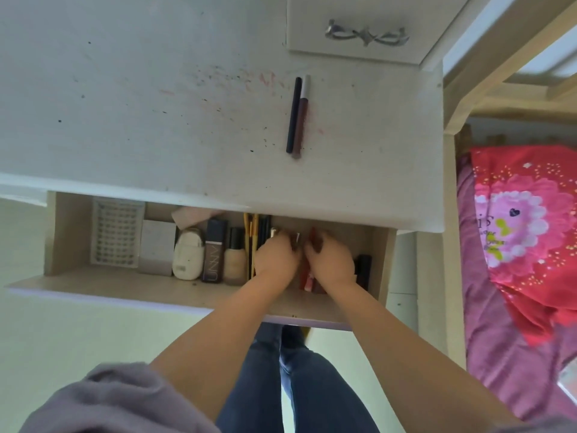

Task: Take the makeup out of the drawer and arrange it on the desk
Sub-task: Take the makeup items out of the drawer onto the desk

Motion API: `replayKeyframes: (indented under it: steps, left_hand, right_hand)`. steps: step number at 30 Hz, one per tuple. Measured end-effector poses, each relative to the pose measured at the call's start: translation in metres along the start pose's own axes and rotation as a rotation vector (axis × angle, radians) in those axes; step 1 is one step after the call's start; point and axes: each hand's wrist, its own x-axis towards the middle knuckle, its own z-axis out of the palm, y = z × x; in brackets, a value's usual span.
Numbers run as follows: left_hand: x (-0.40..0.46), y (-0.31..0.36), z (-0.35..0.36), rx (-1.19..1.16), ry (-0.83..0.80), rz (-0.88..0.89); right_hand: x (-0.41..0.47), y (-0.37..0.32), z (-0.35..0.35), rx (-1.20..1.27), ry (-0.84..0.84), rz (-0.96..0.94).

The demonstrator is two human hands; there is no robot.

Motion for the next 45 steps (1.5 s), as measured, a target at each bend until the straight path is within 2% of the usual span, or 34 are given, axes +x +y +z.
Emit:
replayKeyframes:
  steps: [3,6,9,11,13,18,24,28,30,33,35,38,41,45]
  left_hand:
    - [-0.032,-0.011,-0.026,-0.263,0.027,0.179]
    - [-0.051,-0.015,-0.082,-0.375,0.097,0.384]
    - [-0.023,0.003,-0.156,-0.520,0.141,0.387]
    - [0.017,0.019,-0.193,-0.513,0.158,0.370]
    - [0.061,0.033,-0.213,-0.493,0.137,0.305]
    - [0.123,0.061,-0.206,-0.305,0.117,0.204]
    - [0.130,0.070,-0.192,-0.356,0.139,0.190]
    - [0.103,0.063,-0.196,-0.357,0.113,0.201]
    - [0.073,0.049,-0.192,-0.406,0.117,0.261]
    - [0.011,0.014,-0.163,-0.486,0.012,0.339]
    - [-0.020,-0.012,-0.129,-0.358,-0.112,0.318]
    - [-0.031,-0.030,-0.074,0.007,-0.199,0.306]
    - [-0.018,-0.028,-0.041,0.286,-0.152,0.253]
    - [-0.002,-0.028,-0.027,0.366,-0.164,0.223]
  right_hand:
    - [-0.032,-0.006,-0.027,0.175,-0.036,-0.186]
    - [-0.050,-0.030,-0.073,0.313,-0.011,-0.300]
    - [-0.024,-0.066,-0.120,0.443,0.117,-0.342]
    - [0.012,-0.089,-0.143,0.454,0.207,-0.322]
    - [0.051,-0.106,-0.155,0.428,0.228,-0.254]
    - [0.111,-0.125,-0.147,0.218,0.232,-0.179]
    - [0.117,-0.129,-0.142,0.062,0.278,-0.148]
    - [0.093,-0.121,-0.146,0.064,0.283,-0.142]
    - [0.063,-0.108,-0.145,0.143,0.281,-0.228]
    - [0.002,-0.075,-0.121,0.170,0.139,-0.371]
    - [-0.025,-0.047,-0.091,0.031,0.017,-0.363]
    - [-0.031,-0.008,-0.049,-0.216,-0.119,-0.195]
    - [-0.017,0.015,-0.023,-0.391,-0.099,-0.184]
    - [-0.008,0.026,-0.010,-0.504,-0.085,-0.206]
